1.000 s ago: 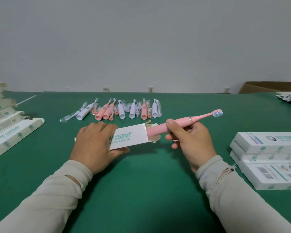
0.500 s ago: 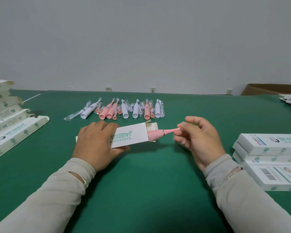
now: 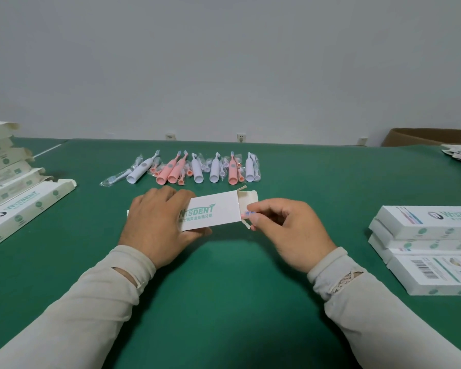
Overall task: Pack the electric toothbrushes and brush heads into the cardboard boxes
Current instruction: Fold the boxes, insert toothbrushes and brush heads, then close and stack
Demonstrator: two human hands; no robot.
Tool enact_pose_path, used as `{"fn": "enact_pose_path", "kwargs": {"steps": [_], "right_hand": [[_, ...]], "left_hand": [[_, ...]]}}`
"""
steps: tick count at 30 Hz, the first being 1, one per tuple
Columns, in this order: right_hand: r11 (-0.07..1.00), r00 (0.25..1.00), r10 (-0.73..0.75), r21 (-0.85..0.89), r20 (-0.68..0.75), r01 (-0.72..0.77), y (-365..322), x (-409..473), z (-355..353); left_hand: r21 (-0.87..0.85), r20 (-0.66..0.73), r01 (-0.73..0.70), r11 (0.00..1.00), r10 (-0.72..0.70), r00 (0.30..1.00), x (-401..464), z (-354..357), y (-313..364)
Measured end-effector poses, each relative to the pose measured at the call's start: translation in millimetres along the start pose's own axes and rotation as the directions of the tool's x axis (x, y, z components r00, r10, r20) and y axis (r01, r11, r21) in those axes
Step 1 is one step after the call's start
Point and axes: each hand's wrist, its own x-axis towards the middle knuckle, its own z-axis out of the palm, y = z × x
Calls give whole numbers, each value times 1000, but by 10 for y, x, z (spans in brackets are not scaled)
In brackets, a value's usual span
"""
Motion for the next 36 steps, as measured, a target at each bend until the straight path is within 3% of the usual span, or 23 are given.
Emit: {"fn": "enact_pose_path", "kwargs": {"steps": [4,10,14,17,20,23,27,31,36], "right_hand": [[991,995,-89,-101,38,93,-27,-22,36],[999,980,13,43,-198,-4,1,42,-11],[955,985,163,241,58,-172,23,25,62],[952,982,97,271,165,-140,52,-19,162],[972,996,45,226,79,-62,41,-19,203],[963,999,44,265,9,-45,64,7,140],[951,996,85,295,32,-90,102,28,116],[932,995,85,349,58,-100,135,45,117],[955,985,110,287,-134,-68,136,70,-7]], "left_hand": [[-3,2,-16,1000,16,1000,-5,11,16],[-25,-34,-14,1000,13,999,-4,11,-2],[-14,-17,-24,1000,23,1000,-2,19,15],[-15,5,-33,999,33,999,-2,27,50],[-31,26,-41,999,41,999,8,27,53],[-78,63,49,996,-44,997,20,10,-62],[-272,124,115,955,-83,989,-4,44,-181],[-309,109,103,945,-73,991,22,97,-236],[-303,78,123,945,-104,992,20,116,-313]]}}
